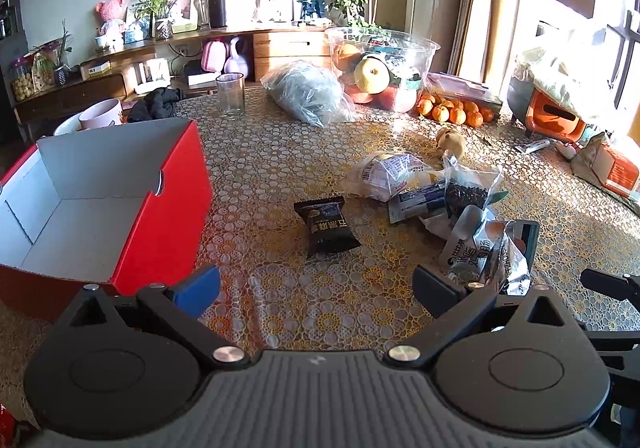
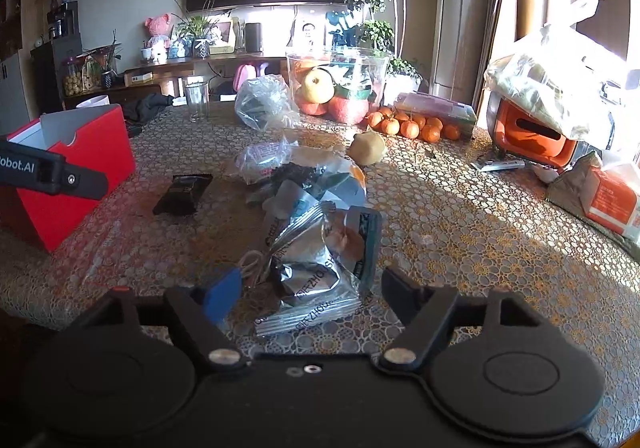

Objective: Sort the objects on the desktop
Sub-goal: 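Move the left tool to the black snack packet and the right tool to the silver foil packet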

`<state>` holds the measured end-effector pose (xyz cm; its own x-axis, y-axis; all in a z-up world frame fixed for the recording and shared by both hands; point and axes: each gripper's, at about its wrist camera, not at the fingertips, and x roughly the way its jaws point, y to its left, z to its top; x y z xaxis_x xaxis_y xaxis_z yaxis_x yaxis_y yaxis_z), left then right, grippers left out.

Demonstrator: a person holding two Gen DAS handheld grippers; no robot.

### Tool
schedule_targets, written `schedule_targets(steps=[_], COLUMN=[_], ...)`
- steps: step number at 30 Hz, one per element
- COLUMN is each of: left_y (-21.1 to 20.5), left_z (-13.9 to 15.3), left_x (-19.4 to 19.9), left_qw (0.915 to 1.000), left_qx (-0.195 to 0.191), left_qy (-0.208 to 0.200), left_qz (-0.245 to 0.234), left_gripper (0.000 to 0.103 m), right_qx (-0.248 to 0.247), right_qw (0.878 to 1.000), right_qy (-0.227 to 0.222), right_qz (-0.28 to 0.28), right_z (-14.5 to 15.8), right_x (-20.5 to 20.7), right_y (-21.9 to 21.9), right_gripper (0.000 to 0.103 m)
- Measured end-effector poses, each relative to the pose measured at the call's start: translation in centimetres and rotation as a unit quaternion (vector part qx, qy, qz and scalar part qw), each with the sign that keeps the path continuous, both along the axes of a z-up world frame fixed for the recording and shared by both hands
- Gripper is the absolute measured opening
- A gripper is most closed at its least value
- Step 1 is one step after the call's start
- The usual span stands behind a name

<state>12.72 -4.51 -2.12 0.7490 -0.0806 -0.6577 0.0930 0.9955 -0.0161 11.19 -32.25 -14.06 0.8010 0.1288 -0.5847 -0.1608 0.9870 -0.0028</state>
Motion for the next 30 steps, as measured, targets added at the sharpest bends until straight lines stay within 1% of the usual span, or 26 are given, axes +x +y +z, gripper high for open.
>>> schedule_targets(steps=[4, 6, 9, 13, 21, 25, 30], left_y=[-0.8, -1.2, -1.6, -1.7, -2.3, -2.4, -2.4], left_z=[-0.7, -1.0, -1.6, -2.5, -3.9, -4.7, -5.6], left_x=[1.5, 2.2, 3.3, 4.7, 6.7, 7.8, 9.3], left_qw=[0.9999, 0.9998, 0.9997, 0.9995, 0.9991, 0.9987, 0.9986], left_qx=[0.008, 0.015, 0.021, 0.03, 0.041, 0.049, 0.052], left_qy=[0.002, 0.0, -0.001, 0.003, 0.002, 0.005, 0.01], left_qz=[-0.007, -0.011, -0.012, -0.01, -0.012, -0.011, -0.007], left_gripper=[0.103, 0.103, 0.103, 0.103, 0.103, 0.103, 0.103], right_qx=[-0.004, -0.007, -0.019, -0.048, -0.076, -0.081, -0.07], right_qw=[1.0, 1.0, 0.999, 0.997, 0.992, 0.991, 0.991], right_qy=[0.008, 0.01, 0.015, 0.016, 0.017, 0.019, 0.022], right_qz=[0.001, 0.004, 0.026, 0.06, 0.094, 0.108, 0.116], right_z=[-0.7, -1.1, -1.6, -2.2, -3.0, -3.4, -3.6], right_x=[1.1, 1.6, 2.1, 2.7, 3.9, 4.1, 4.4], right_y=[-0.3, -0.5, -0.4, 0.1, 0.3, 0.6, 0.3], right_gripper=[0.072, 0.071, 0.07, 0.068, 0.066, 0.064, 0.062])
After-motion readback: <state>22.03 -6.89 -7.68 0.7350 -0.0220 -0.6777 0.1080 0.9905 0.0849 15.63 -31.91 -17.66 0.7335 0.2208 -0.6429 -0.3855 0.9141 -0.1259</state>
